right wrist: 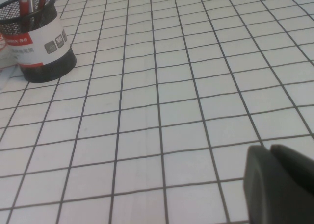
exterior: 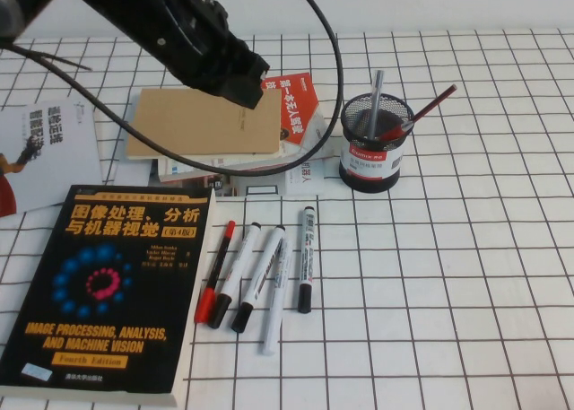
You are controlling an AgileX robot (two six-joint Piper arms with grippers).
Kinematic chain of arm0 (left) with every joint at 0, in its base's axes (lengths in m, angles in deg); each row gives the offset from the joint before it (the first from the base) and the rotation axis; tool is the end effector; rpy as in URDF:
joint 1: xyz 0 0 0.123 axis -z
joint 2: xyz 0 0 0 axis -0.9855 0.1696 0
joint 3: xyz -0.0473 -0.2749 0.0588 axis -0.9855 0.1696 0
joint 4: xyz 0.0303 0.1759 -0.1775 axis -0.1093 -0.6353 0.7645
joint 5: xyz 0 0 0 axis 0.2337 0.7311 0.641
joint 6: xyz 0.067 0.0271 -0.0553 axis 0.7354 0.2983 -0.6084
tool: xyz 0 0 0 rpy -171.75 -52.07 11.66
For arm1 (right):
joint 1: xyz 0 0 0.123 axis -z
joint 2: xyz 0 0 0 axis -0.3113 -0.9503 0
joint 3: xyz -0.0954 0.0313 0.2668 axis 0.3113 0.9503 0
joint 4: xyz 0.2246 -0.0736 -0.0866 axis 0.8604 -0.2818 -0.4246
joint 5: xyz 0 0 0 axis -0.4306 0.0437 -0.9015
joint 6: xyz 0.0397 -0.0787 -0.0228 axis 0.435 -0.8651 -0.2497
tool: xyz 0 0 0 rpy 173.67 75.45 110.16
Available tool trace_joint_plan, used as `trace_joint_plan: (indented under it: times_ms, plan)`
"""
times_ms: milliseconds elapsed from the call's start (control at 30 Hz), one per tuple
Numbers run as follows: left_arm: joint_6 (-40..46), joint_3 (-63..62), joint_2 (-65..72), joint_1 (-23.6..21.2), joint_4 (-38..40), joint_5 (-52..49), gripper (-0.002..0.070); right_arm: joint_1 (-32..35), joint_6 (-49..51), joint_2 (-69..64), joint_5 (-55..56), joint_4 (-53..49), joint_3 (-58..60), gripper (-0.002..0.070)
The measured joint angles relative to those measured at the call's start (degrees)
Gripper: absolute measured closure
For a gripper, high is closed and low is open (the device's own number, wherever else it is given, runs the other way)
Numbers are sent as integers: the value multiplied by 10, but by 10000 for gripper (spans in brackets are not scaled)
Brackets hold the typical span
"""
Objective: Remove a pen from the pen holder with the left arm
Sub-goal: 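Take a marker out of the pen holder and lay it on the table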
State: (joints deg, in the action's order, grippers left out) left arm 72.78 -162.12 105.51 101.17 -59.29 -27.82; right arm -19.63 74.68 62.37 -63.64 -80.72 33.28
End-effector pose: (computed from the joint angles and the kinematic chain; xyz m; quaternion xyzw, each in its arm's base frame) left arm 0.3766 -0.1824 0.3535 0.3518 0.8844 -0.2031 0.2296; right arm 0.0531 0.0036 0.1718 0.0623 0.7963 0.0773 0.5967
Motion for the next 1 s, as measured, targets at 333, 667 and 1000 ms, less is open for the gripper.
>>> trace_joint_plan:
  times_ms: [333,667,1000]
  plan:
    - [-7,202,-190,39,-28,105,674,0,0,0,0,0,0,693]
    - [-31,475,-406,85,-30,286,674,0,0,0,0,0,0,692]
    - [-35,609,-563,86,-36,316,674,0,0,0,0,0,0,692]
